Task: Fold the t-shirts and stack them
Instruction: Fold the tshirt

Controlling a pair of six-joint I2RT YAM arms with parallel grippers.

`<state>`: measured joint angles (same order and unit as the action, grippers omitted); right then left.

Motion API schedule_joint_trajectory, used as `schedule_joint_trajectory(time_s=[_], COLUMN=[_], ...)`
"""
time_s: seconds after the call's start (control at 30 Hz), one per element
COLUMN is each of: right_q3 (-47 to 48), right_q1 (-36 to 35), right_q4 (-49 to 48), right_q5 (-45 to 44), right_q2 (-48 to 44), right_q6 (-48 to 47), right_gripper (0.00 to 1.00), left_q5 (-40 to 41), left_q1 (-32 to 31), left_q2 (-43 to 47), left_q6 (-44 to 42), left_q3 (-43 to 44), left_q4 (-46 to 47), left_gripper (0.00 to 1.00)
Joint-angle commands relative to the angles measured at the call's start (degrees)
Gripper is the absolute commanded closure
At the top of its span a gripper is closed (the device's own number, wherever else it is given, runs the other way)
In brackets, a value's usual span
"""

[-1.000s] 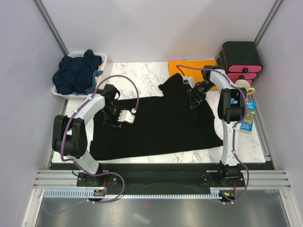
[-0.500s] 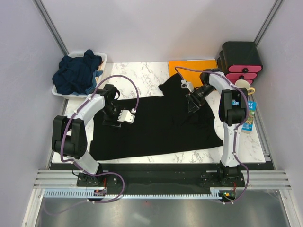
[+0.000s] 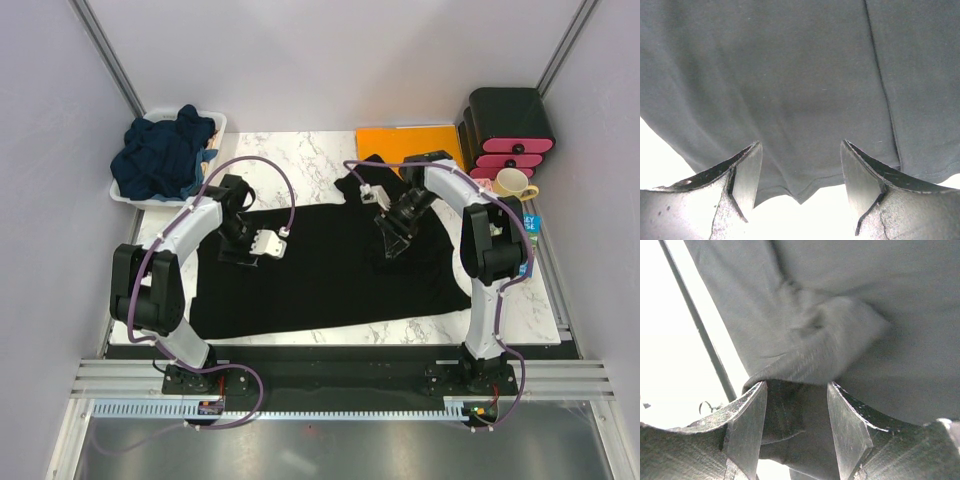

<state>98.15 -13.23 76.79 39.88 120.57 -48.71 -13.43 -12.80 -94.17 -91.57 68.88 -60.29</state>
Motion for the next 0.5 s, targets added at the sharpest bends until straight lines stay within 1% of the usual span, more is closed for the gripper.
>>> schedule_joint_trajectory(time_s=[0.0,0.13,0.2,0.47], right_q3=[-5.33,-10.51,-10.87,-5.87], right_q1=[-3.2,-4.26,-4.25,-4.26], right_q4=[6.88,6.88,6.79,5.48], right_q5=[-2.52,-6.12,-7.71,-10.34], right_q2=[-4.99,-6.32,-6.05,-4.38], right_q6=[-3.58,-5.34,-5.61,-4.47], right_gripper=[0.41,0.41,0.42,0.43], left_q5=[-0.19,-0.1,-0.37,-0.98], left_q1=[-0.3,-0.3,-0.3,-0.3], left_q2=[-0.75,-1.54,-1.54,-1.98], left_q6=[-1.15,-1.24,-1.24,-1.15], left_q3=[2.57,2.92,2.93,2.84], left_q4=[-0.44,-0.44,-0.44,-0.27], left_gripper=[0.29,0.29,0.29,0.29])
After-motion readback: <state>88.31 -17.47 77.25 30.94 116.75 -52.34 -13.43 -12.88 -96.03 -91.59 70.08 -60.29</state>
